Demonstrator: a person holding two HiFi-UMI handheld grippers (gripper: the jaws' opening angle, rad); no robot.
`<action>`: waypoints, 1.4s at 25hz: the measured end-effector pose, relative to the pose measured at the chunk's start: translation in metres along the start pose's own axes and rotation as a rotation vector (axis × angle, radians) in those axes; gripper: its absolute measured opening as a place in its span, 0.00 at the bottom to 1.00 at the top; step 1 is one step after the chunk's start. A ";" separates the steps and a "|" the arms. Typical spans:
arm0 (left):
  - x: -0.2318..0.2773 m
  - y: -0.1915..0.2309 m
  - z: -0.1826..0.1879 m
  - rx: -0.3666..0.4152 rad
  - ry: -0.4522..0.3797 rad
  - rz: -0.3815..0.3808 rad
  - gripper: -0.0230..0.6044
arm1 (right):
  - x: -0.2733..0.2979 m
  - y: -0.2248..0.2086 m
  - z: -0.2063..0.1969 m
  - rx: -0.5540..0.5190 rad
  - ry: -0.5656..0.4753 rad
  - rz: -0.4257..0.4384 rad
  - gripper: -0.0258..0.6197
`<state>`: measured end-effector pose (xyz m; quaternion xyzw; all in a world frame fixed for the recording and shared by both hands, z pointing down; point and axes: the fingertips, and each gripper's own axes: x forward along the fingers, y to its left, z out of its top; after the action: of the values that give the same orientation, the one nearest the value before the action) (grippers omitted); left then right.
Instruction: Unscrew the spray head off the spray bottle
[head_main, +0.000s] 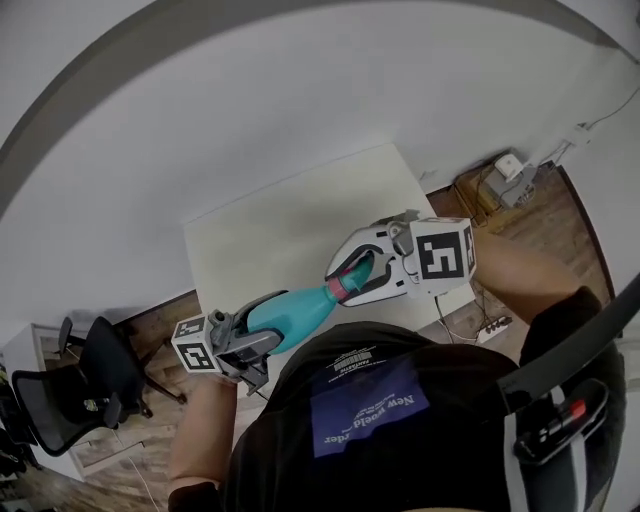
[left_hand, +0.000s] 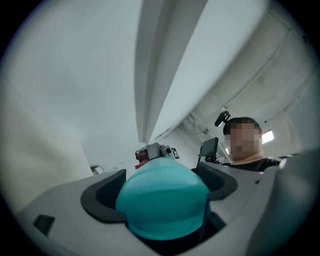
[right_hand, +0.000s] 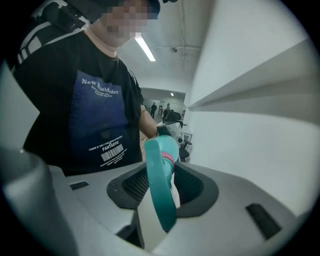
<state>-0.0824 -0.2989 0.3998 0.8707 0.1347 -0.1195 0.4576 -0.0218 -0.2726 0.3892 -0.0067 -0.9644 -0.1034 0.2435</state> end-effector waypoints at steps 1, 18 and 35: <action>0.008 0.004 0.001 -0.033 -0.013 -0.003 0.76 | -0.012 -0.003 -0.002 -0.025 -0.008 -0.012 0.25; -0.030 -0.007 0.003 0.007 -0.076 -0.002 0.76 | -0.034 -0.008 -0.007 0.025 -0.026 -0.044 0.25; -0.112 -0.044 0.069 0.200 -0.454 -0.051 0.76 | -0.073 -0.054 0.026 0.290 -0.440 -0.327 0.25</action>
<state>-0.2081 -0.3461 0.3649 0.8589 0.0376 -0.3364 0.3844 0.0275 -0.3172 0.3219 0.1611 -0.9869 0.0014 0.0074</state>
